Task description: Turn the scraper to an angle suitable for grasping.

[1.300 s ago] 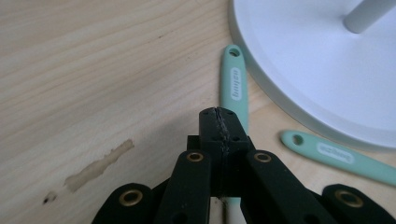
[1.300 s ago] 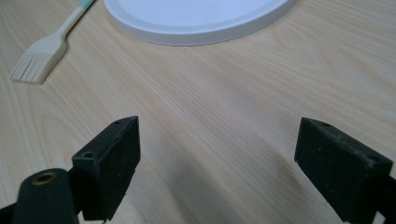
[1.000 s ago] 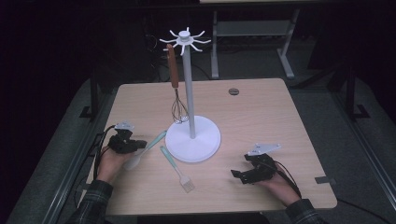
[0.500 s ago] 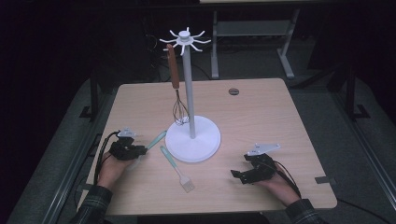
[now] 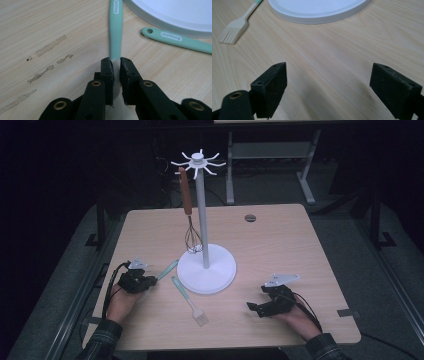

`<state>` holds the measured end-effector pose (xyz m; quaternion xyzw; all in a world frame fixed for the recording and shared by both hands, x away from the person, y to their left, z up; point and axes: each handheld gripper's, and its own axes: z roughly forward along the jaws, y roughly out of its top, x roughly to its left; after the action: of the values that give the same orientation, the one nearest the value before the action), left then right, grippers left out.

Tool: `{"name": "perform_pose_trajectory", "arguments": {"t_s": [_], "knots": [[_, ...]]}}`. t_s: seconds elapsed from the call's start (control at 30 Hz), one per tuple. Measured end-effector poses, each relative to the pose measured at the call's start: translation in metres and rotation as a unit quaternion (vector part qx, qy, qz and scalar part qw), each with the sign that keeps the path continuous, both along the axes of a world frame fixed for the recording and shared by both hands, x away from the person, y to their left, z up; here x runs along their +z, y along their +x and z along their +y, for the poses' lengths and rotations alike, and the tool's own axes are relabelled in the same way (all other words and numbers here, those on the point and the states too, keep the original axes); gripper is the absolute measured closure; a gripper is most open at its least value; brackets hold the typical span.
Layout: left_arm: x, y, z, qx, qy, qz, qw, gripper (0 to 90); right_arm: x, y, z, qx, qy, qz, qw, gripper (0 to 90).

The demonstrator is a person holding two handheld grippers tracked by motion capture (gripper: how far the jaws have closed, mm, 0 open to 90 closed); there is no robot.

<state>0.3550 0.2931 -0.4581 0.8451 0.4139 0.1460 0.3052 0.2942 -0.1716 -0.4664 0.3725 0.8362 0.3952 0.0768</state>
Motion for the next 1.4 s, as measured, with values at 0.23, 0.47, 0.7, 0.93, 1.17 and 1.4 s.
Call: {"name": "perform_pose_trajectory", "arguments": {"t_s": [0.23,0.47,0.7,0.93,1.17,1.4], "knots": [[0.000,0.002,0.005,0.008,-0.023,0.012,0.9996,82.3,0.000,0.000,-0.001,0.000,0.002,-0.003,1.0000,14.5],[0.010,-0.003,0.011,0.011,-0.040,-0.003,0.9991,82.3,0.000,0.001,-0.001,-0.002,0.003,-0.002,1.0000,14.5],[0.022,-0.013,0.019,0.009,-0.072,-0.017,0.9972,82.3,0.000,0.001,-0.001,-0.005,0.004,-0.004,1.0000,14.4],[0.029,-0.023,0.022,0.001,-0.097,-0.018,0.9951,82.3,0.001,0.000,0.000,-0.010,0.006,-0.001,0.9999,14.5],[0.037,-0.038,0.016,-0.013,-0.134,-0.024,0.9906,82.3,0.001,0.000,0.002,-0.011,0.007,-0.003,0.9999,14.5],[0.044,-0.046,0.006,-0.038,-0.154,-0.028,0.9869,82.3,0.009,-0.001,0.004,-0.017,0.024,0.003,0.9996,14.4]]}}
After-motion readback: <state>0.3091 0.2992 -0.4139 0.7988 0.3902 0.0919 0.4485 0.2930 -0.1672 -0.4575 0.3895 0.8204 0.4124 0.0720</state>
